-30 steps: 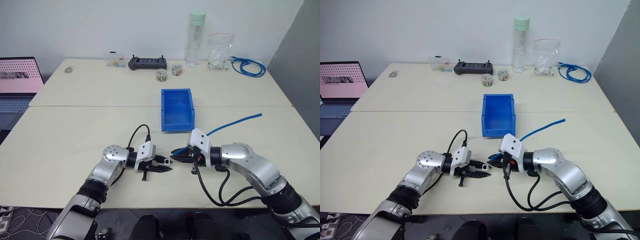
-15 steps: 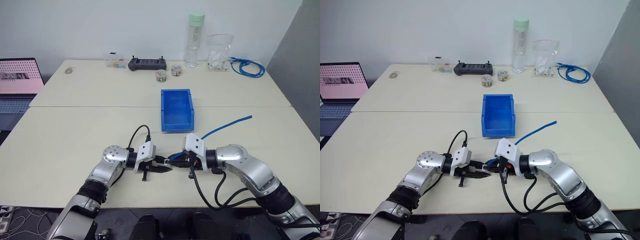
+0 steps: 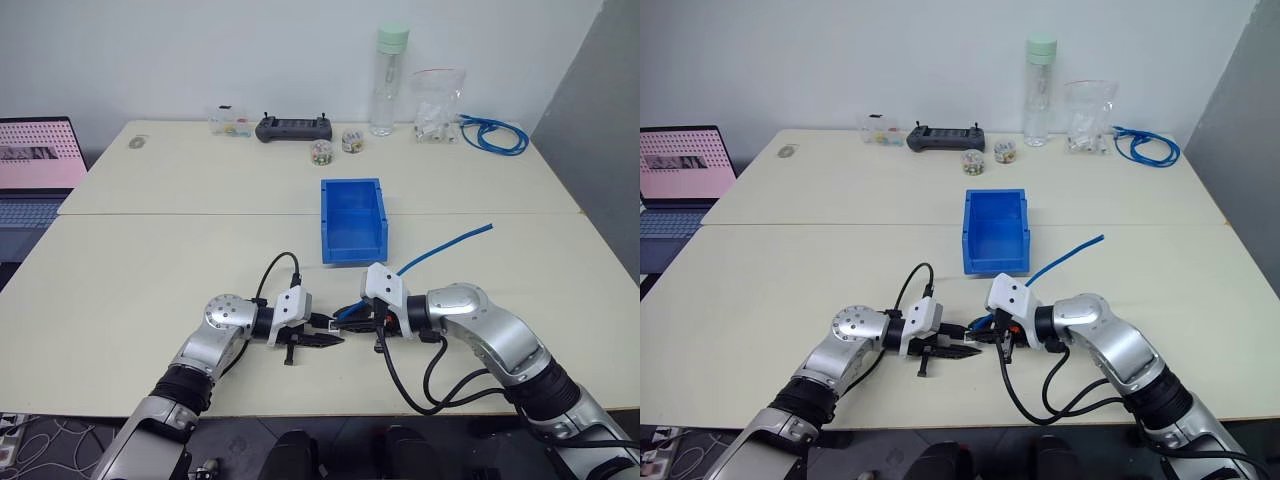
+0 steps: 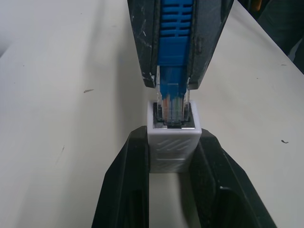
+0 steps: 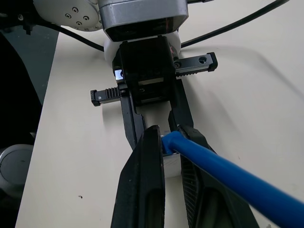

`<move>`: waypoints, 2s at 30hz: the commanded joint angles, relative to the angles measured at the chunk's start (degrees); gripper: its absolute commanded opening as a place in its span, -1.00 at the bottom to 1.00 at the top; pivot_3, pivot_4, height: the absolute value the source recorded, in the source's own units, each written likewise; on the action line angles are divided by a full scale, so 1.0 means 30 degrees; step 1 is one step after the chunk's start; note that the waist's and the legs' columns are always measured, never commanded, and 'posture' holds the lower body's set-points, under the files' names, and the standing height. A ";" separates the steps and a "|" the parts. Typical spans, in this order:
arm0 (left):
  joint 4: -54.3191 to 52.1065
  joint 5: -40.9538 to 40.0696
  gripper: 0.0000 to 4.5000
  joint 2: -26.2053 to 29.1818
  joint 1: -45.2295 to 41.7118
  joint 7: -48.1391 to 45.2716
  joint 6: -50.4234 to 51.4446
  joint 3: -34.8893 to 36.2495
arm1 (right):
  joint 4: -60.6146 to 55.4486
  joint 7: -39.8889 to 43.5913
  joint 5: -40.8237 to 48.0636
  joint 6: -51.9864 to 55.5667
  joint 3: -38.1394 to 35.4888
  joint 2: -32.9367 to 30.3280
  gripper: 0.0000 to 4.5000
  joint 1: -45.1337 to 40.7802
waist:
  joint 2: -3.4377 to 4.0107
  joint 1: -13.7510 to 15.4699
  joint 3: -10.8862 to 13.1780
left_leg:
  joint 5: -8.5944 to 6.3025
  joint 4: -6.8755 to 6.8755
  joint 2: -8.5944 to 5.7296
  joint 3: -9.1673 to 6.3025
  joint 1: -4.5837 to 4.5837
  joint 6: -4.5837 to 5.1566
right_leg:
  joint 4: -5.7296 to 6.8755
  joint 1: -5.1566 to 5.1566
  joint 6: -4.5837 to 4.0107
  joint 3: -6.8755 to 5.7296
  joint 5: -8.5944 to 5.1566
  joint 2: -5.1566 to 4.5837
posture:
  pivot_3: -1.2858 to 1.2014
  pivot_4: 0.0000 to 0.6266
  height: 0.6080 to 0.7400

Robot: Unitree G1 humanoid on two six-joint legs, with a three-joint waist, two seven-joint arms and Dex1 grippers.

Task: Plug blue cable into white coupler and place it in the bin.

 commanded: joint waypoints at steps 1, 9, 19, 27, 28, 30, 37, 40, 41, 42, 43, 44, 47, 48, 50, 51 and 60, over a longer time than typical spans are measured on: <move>0.0742 0.1398 -0.64 0.0245 0.0928 -0.0389 0.0717 -0.1070 | -0.0163 0.0404 -0.0806 0.0489 0.0699 -0.0455 -0.91 -0.0383 | 0.0001 -0.0001 0.0000 | 0.0000 0.0000 0.0000 0.0001 0.0000 0.0000 | 0.0000 0.0000 0.0000 -0.0002 0.0000 0.0000 | 0.03 -0.52 1.00; 0.0072 0.1588 -0.64 0.0170 0.1047 -0.0082 0.1104 -0.1223 | 0.0825 0.0666 -0.2458 0.2076 0.2188 -0.0886 -0.91 -0.2288 | 0.0018 -0.0034 -0.0058 | 0.0000 -0.0005 0.0001 0.0015 0.0025 0.0001 | 0.0002 0.0005 0.0002 0.0002 -0.0002 0.0002 | 0.03 -0.52 1.00; -0.0214 0.2338 -0.64 0.0110 0.1456 0.1213 0.1197 -0.1165 | 0.0619 -0.0249 -0.1869 0.7066 0.2545 0.0491 -0.91 -0.3795 | 0.0042 -0.0047 -0.0302 | -0.0001 -0.0009 0.0014 -0.0002 0.0061 0.0001 | -0.0009 0.0044 -0.0005 -0.0001 -0.0005 -0.0027 | 0.03 -0.52 1.00; -0.0743 0.2347 -0.64 -0.0253 0.1775 0.2340 0.1696 -0.1027 | 0.3241 -0.0948 -0.3869 0.4110 0.4137 0.0339 -0.91 -0.2323 | 0.0050 -0.0084 -0.0541 | -0.0044 -0.0104 0.0032 -0.0050 0.0423 0.0015 | -0.0155 0.0355 0.0042 0.0000 -0.0172 -0.0048 | 0.03 -0.52 1.00; -0.0782 0.2350 -0.64 -0.0244 0.1782 0.2390 0.1712 -0.1037 | 0.3783 -0.0952 -0.4197 0.3514 0.4334 0.0277 -0.91 -0.2114 | 0.0063 -0.0095 -0.0604 | -0.0052 -0.0107 0.0034 -0.0067 0.0440 0.0012 | -0.0162 0.0375 0.0042 -0.0007 -0.0181 -0.0047 | 0.03 -0.52 1.00; -0.0881 0.2358 -0.64 -0.0182 0.1836 0.2399 0.1693 -0.1036 | 0.4668 -0.0931 -0.4737 0.2445 0.4622 0.0207 -0.91 -0.1823 | 0.0121 -0.0146 -0.0736 | -0.0055 -0.0128 0.0035 -0.0091 0.0474 0.0010 | -0.0201 0.0424 0.0047 -0.0021 -0.0180 -0.0042 | 0.03 -0.52 1.00; -0.1118 0.2112 -0.64 -0.0097 0.1970 0.2094 0.1236 -0.0857 | 0.4879 -0.0691 -0.4479 0.1871 0.4104 0.0510 -0.91 -0.1503 | 0.0142 -0.0389 -0.0889 | -0.0055 -0.0359 0.0035 -0.0097 0.0742 0.0006 | -0.0341 0.0640 -0.0055 -0.0011 -0.0248 -0.0048 | 0.03 -0.52 1.00; -0.2114 0.1117 -0.28 -0.0057 0.1748 0.1943 0.2231 -0.0181 | 0.3486 -0.0793 -0.3085 0.3123 0.2331 0.0967 -0.91 -0.1739 | 0.0134 -0.0401 -0.0841 | -0.0056 -0.0355 0.0035 -0.0111 0.0733 0.0005 | -0.0334 0.0635 -0.0045 -0.0018 -0.0242 -0.0047 | 0.03 -0.52 1.00; -0.3058 0.0708 -0.21 0.0104 0.1759 0.2106 0.2892 0.0201 | 0.2620 -0.0899 -0.2487 0.3925 0.1397 0.1105 -0.91 -0.1842 | 0.0115 -0.0402 -0.0777 | -0.0055 -0.0355 0.0035 -0.0114 0.0726 0.0005 | -0.0334 0.0626 -0.0040 -0.0019 -0.0239 -0.0047 | 0.03 -0.52 1.00; -0.4094 0.0299 -0.10 0.0267 0.1843 0.2319 0.3623 0.0560 | 0.1897 -0.0990 -0.2065 0.4551 0.0643 0.1182 -0.91 -0.1939 | 0.0105 -0.0401 -0.0746 | -0.0056 -0.0355 0.0034 -0.0120 0.0711 0.0004 | -0.0323 0.0613 -0.0007 -0.0023 -0.0220 -0.0048 | 0.03 -0.52 1.00; -0.5423 -0.0230 -0.04 0.0448 0.2044 0.2579 0.4634 0.0943 | 0.1185 -0.1263 -0.1468 0.5388 -0.0357 0.1459 -0.91 -0.1994 | 0.0091 -0.0400 -0.0614 | -0.0056 -0.0353 0.0035 -0.0127 0.0702 0.0004 | -0.0322 0.0609 0.0001 -0.0030 -0.0215 -0.0048 | 0.03 -0.52 1.00; -0.6561 -0.0626 0.06 0.0591 0.2298 0.2800 0.5471 0.1234 | 0.0637 -0.1543 -0.0956 0.6222 -0.1154 0.1720 -0.91 -0.2023 | 0.0073 -0.0401 -0.0500 | -0.0055 -0.0353 0.0035 -0.0148 0.0648 0.0002 | -0.0321 0.0569 0.0038 -0.0039 -0.0193 -0.0049 | 0.03 -0.52 1.00; -1.1133 -0.2211 0.36 0.1298 0.3659 0.4309 0.8613 0.2700 | -0.0893 -0.2274 0.1104 1.0135 -0.4264 0.2467 -0.91 -0.3009 | -0.0017 -0.0434 -0.0323 | -0.0036 -0.0314 0.0036 -0.0190 0.0238 -0.0025 | -0.0212 0.0253 -0.0038 -0.0056 -0.0116 -0.0043 | 0.03 -0.52 1.00; -1.2309 -0.2625 0.43 0.1409 0.4080 0.4977 0.9490 0.3204 | -0.1033 -0.2467 0.1637 1.1200 -0.5122 0.2632 -0.91 -0.3512 | -0.0023 -0.0434 -0.0314 | -0.0032 -0.0297 0.0032 -0.0208 0.0131 -0.0033 | -0.0152 0.0142 -0.0083 -0.0072 -0.0086 -0.0047 | 0.03 -0.52 1.00; -1.4398 -0.3131 0.62 0.1416 0.5135 0.6467 1.0704 0.4226 | -0.0443 -0.2640 0.2428 1.2806 -0.6557 0.2725 -0.91 -0.5047 | 0.0045 -0.0497 -0.0234 | -0.0022 -0.0200 0.0030 -0.0219 -0.0151 -0.0066 | -0.0007 -0.0158 -0.0101 -0.0050 -0.0087 -0.0054 | 0.03 -0.52 1.00; -1.5618 -0.3374 0.72 0.1206 0.5806 0.7528 1.1298 0.4832 | 0.0488 -0.2683 0.2802 1.3600 -0.7324 0.2761 -0.91 -0.6200 | 0.0081 -0.0507 -0.0201 | -0.0021 -0.0164 0.0027 -0.0238 -0.0246 -0.0067 | 0.0007 -0.0246 -0.0105 -0.0050 -0.0085 -0.0046 | 0.03 -0.52 1.00; -2.1136 -0.3109 1.00 -0.4060 1.0107 1.7295 1.3694 0.7261 | 1.4755 -0.0847 0.0916 0.9195 -0.6287 0.2669 -0.91 -1.4424 | 0.0117 -0.0537 0.0157 | -0.0026 -0.0052 0.0011 -0.0273 -0.0222 -0.0055 | 0.0006 -0.0209 -0.0168 -0.0051 -0.0043 -0.0018 | 0.03 -0.52 1.00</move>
